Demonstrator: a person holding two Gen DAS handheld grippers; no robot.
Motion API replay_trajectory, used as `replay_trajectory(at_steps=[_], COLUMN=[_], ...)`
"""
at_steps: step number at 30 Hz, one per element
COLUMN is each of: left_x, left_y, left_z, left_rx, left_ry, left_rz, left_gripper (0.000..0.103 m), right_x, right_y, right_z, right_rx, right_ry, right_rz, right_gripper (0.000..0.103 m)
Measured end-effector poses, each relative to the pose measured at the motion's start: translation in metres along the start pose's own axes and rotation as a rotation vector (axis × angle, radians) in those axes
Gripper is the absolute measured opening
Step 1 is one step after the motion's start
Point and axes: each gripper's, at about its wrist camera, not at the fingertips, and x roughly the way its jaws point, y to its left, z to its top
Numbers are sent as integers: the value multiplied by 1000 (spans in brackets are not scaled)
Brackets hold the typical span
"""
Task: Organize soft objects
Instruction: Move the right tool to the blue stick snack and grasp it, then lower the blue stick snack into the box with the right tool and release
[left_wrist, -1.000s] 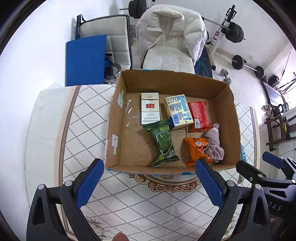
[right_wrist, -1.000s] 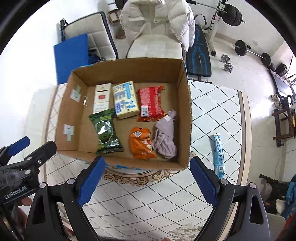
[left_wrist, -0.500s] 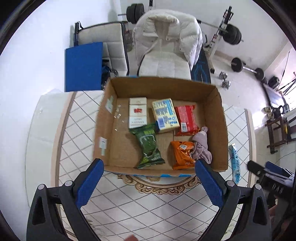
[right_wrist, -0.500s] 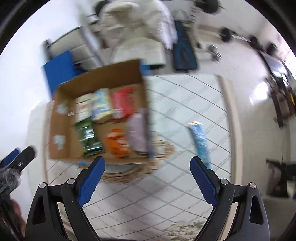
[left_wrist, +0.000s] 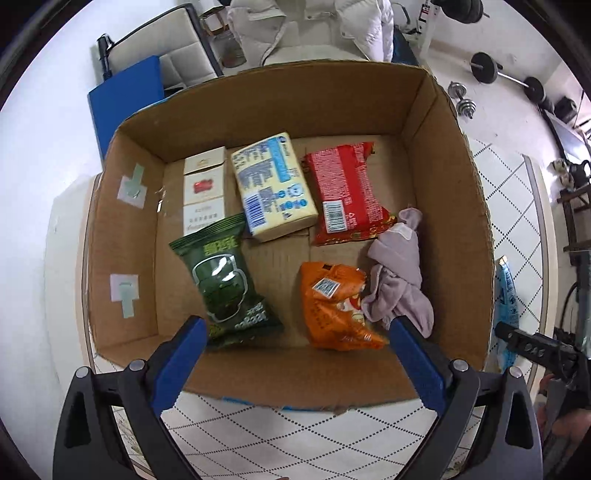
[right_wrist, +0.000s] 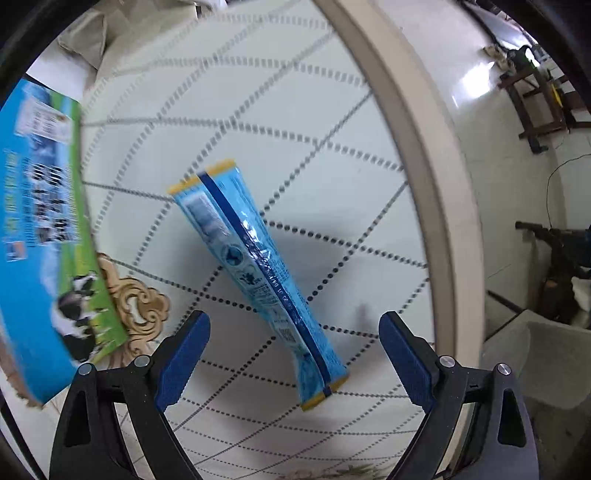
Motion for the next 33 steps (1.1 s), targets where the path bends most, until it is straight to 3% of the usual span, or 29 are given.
replay_trajectory(at_steps=[2, 3, 5, 6, 10, 15, 21, 27, 33], left_x=[3, 4, 7, 8, 4, -15, -43, -71, -75], left_y=[-1, -1, 0, 2, 14, 42, 86, 131, 172], left_z=[1, 1, 2, 1, -3, -17, -32, -36, -31], left_rx=[4, 6, 8, 8, -8, -33, -71, -58, -72], left_ry=[5, 7, 9, 9, 10, -3, -26, -80, -114], left_rz=[6, 6, 8, 7, -14, -71, -128, -146, -90], left_gripper=[101, 101, 101, 101, 101, 101, 101, 101, 101], right_x=[9, 13, 9, 8, 3, -31, -113, -187, -192], right_y=[1, 0, 2, 3, 5, 8, 35, 122, 238], right_z=[0, 1, 1, 1, -6, -26, -60, -86, -94], right_rx=[0, 7, 5, 8, 13, 9, -59, -247, -387], right_ry=[18, 30, -3, -5, 6, -42, -152, -205, -175], right_rz=[3, 3, -9, -10, 3, 79, 202, 309, 383], right_gripper=[79, 63, 50, 37, 16, 15, 15, 15, 15])
